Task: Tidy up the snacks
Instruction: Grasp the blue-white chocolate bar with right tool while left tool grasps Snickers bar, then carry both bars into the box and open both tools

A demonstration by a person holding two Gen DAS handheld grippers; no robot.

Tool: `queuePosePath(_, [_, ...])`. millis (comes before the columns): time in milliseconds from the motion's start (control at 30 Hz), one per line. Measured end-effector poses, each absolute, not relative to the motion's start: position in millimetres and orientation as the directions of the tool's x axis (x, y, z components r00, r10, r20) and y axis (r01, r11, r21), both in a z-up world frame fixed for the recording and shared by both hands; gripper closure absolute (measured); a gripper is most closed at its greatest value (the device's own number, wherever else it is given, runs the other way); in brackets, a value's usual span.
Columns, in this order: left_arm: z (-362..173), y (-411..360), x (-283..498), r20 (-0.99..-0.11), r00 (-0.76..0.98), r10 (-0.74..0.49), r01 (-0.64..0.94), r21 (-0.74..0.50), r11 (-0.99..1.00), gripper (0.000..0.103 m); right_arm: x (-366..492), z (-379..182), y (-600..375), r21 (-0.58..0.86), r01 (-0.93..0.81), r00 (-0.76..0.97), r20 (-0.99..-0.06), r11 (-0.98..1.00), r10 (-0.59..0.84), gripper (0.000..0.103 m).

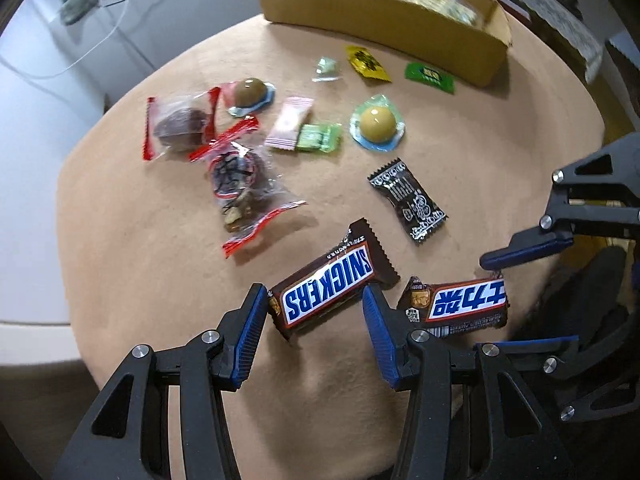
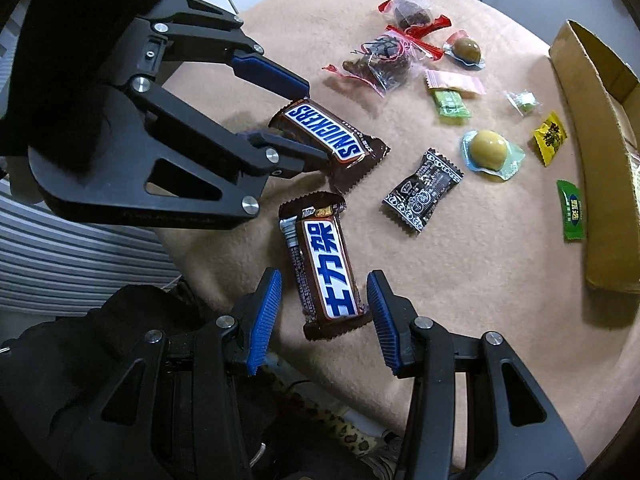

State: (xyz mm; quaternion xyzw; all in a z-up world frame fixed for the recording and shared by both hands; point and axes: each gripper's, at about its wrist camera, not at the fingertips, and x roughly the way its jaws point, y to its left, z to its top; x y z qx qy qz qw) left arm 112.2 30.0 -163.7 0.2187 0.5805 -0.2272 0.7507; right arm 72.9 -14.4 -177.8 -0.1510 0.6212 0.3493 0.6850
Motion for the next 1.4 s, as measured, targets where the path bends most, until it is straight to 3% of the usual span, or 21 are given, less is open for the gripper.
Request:
queuePosePath(333, [-169,27,126,-0.969,0.224,-0.100,0.587,0.052,0.808,0.055,72,-189,-8,0.221,-0.652,-0.019,-0.961,0.725,0.275,0.056])
queuePosePath(433, [-171,19,128,-0.969,0.231,-0.082,0.605,0.077,0.792,0.055,69,-191,-8,0.213,-0.657,-0.012,-0.962,0.723,0.273,0.067])
queuePosePath(533, [-173,18,134,-0.969,0.228,-0.099,0.587,0.056,0.808,0.055,70,-192,-11,0.226,-0.648,-0.019,-0.960,0.728,0.281,0.070])
queuePosePath(700, [-175,23,146,-0.965,0.229,-0.129,0.527,0.012,0.850,0.075,77,-193,-21,0.257,-0.619,-0.030,-0.952,0.742,0.304,0.071])
queuePosePath(833, [-170,29,147,-0.961,0.241,-0.138,0.504,0.002,0.864,0.080,83,-192,-32,0.281,-0.585,-0.030,-0.945,0.761,0.326,0.072])
queuePosePath(1400, [-149,65,123,-0.897,0.283,-0.340,0.248,-0.274,0.929,0.083,116,-163,-105,0.355,-0.437,0.054,-0.907,0.827,0.418,0.073])
